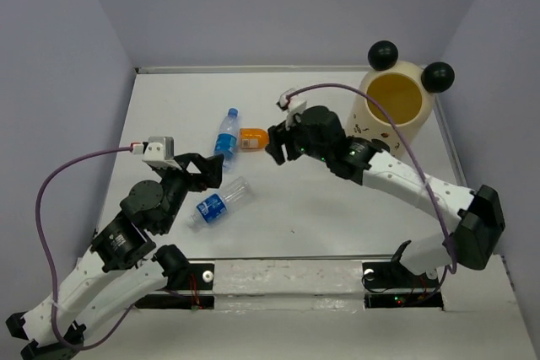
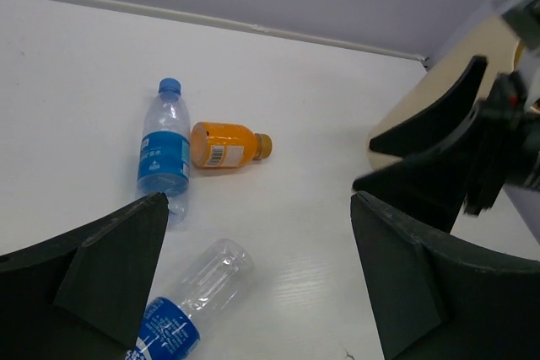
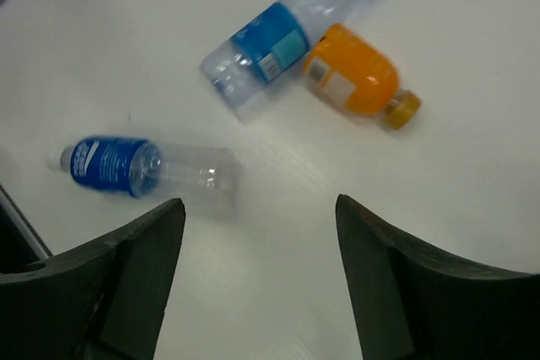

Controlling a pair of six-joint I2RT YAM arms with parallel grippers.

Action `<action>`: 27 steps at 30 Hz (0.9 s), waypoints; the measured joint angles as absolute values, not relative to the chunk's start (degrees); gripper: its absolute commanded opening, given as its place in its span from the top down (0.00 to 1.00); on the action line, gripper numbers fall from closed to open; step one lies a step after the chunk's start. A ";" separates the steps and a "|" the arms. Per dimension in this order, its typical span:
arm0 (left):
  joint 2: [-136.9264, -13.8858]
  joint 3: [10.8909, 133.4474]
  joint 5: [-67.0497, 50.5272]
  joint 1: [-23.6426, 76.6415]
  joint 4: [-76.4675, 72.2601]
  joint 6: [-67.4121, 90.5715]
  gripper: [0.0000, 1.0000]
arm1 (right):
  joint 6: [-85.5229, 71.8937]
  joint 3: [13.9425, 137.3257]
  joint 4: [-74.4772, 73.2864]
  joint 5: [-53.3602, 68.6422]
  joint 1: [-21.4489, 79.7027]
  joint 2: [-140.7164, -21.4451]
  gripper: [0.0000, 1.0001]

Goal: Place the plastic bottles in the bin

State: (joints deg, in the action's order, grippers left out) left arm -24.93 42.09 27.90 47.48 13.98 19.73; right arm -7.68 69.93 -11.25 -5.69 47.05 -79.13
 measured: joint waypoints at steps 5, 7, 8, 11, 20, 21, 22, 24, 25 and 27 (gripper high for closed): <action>-23.90 42.09 32.62 47.37 14.85 20.51 0.01 | -2.11 71.57 -14.09 9.04 54.13 -89.41 0.14; -22.76 42.09 35.14 47.13 15.49 21.12 0.02 | 0.51 73.28 -15.14 12.27 54.81 -92.18 0.13; -22.02 42.09 36.38 46.92 15.68 21.41 0.02 | 2.20 74.43 -15.51 13.78 55.00 -93.56 0.13; -20.99 42.15 40.07 46.11 16.25 22.59 0.02 | 6.79 78.08 -16.93 15.99 56.38 -97.19 0.12; -16.62 42.83 51.57 45.63 20.62 26.85 0.02 | 17.72 90.45 -19.40 16.91 64.60 -109.30 0.12; -15.51 42.94 52.56 45.63 21.06 27.31 0.02 | 18.35 91.09 -19.59 16.95 65.17 -110.45 0.12; -13.89 43.13 54.06 45.63 21.71 28.29 0.02 | 18.98 91.98 -20.05 16.95 65.67 -111.77 0.11; -11.57 43.33 55.92 45.63 22.46 29.21 0.02 | 20.08 93.58 -20.67 16.97 66.22 -114.28 0.11; -10.13 43.33 56.80 45.63 22.74 29.69 0.02 | 20.71 94.78 -21.06 16.93 66.43 -115.92 0.11; -7.40 43.33 58.06 45.63 22.85 30.15 0.02 | 21.39 95.92 -21.34 16.93 66.48 -117.78 0.11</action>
